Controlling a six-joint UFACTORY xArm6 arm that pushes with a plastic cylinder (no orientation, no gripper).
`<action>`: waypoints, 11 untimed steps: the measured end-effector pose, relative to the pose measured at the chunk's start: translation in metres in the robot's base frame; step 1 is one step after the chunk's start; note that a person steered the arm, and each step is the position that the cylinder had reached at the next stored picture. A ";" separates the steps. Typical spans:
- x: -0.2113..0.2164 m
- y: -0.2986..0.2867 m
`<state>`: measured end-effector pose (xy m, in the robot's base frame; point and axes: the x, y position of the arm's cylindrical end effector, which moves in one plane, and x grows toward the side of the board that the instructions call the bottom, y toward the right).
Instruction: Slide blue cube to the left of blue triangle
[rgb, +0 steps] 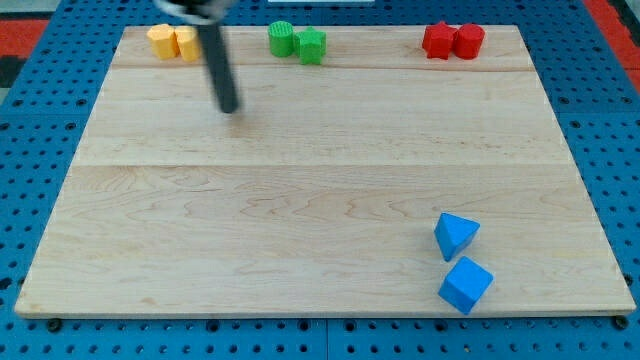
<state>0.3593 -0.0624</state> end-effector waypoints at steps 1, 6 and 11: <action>0.029 0.135; 0.258 0.240; 0.233 0.167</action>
